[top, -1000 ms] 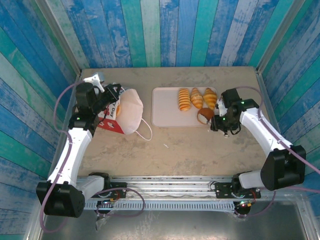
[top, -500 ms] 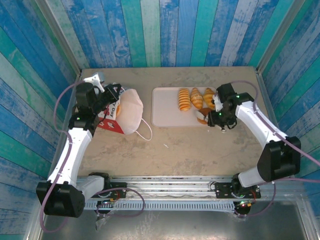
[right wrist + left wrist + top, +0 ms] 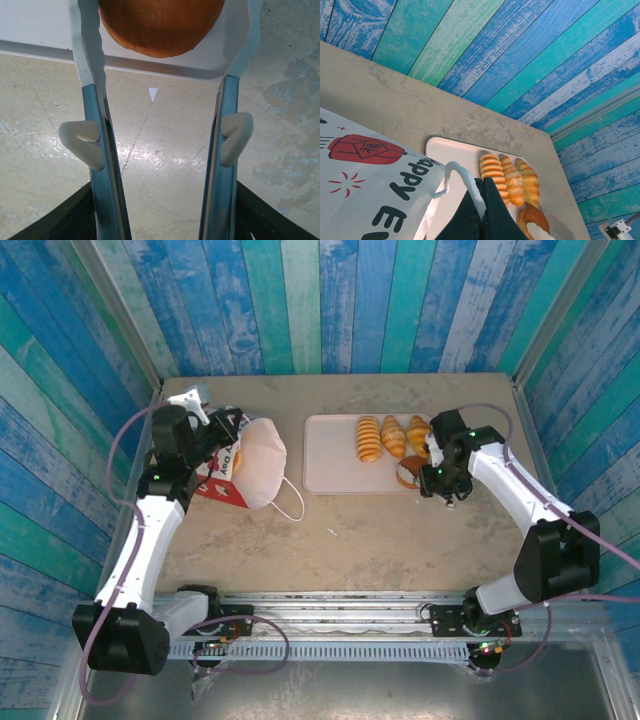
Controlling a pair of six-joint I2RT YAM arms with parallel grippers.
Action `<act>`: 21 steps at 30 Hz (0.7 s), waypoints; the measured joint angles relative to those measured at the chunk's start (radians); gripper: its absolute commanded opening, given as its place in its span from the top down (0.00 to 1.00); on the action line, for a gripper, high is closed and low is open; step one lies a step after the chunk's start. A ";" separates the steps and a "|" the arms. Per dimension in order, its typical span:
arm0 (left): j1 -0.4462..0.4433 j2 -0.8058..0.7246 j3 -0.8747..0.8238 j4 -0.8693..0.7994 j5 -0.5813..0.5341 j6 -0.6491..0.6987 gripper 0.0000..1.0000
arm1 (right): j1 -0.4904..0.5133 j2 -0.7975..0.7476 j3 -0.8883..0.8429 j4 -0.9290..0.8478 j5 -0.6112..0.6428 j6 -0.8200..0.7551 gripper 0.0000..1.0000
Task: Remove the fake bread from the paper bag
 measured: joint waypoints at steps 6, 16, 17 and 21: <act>0.000 0.000 0.000 0.000 0.000 0.003 0.99 | 0.000 -0.001 0.000 -0.014 0.019 0.000 0.41; 0.000 0.000 0.000 0.000 0.000 0.003 0.99 | 0.000 -0.007 0.000 -0.038 0.042 -0.001 0.42; 0.000 0.000 0.000 0.000 0.000 0.003 0.99 | 0.000 -0.008 0.000 -0.039 0.044 -0.001 0.42; 0.000 0.000 0.000 0.000 0.000 0.003 0.99 | 0.000 -0.013 0.000 -0.040 0.045 0.000 0.42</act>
